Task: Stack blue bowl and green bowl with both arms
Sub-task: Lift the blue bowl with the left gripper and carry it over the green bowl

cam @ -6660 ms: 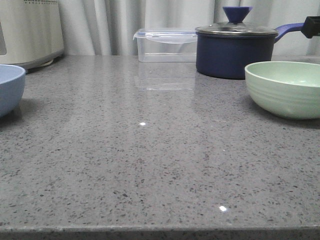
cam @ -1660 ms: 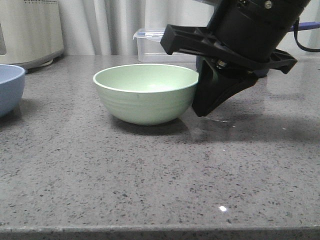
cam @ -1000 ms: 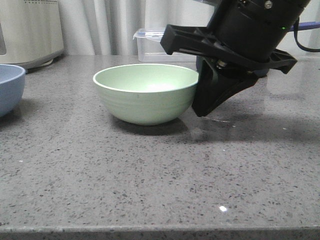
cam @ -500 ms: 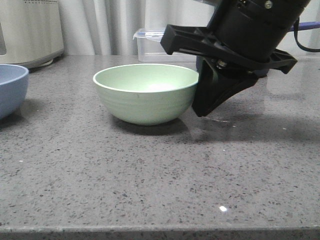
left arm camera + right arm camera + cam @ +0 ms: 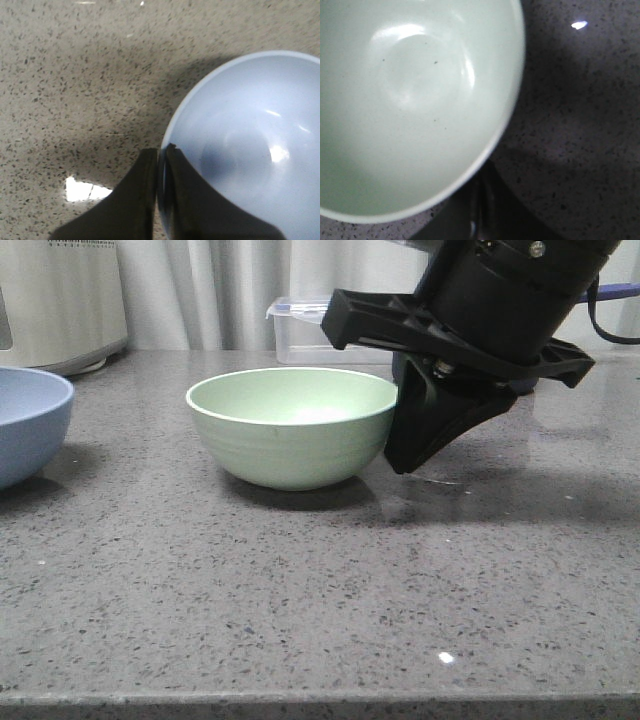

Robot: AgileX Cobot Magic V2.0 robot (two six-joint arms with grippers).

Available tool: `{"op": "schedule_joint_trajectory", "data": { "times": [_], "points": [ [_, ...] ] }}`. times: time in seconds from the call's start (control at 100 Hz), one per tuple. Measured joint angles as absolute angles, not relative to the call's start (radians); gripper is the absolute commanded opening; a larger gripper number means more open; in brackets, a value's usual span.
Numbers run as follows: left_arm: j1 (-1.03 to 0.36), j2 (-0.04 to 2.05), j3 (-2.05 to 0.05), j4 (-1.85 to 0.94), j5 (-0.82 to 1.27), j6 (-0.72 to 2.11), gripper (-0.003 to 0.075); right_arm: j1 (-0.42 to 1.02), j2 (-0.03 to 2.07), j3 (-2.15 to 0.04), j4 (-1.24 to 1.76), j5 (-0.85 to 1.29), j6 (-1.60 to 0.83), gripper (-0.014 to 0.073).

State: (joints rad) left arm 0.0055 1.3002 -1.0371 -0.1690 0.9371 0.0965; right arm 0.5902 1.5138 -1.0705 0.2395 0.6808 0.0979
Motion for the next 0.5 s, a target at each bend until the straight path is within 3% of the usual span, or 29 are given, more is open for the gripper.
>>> {"op": "schedule_joint_trajectory", "data": {
  "times": [0.28,0.5],
  "points": [
    [-0.002,1.314,-1.21,-0.262,1.051,0.105,-0.002,0.59,1.514,-1.071,0.24,0.681,0.098,-0.0008],
    [-0.118,1.387,-1.365,-0.264,1.13,0.107,-0.002,0.59,1.514,-1.071,0.24,0.681,0.098,-0.0008]
  ]
}}
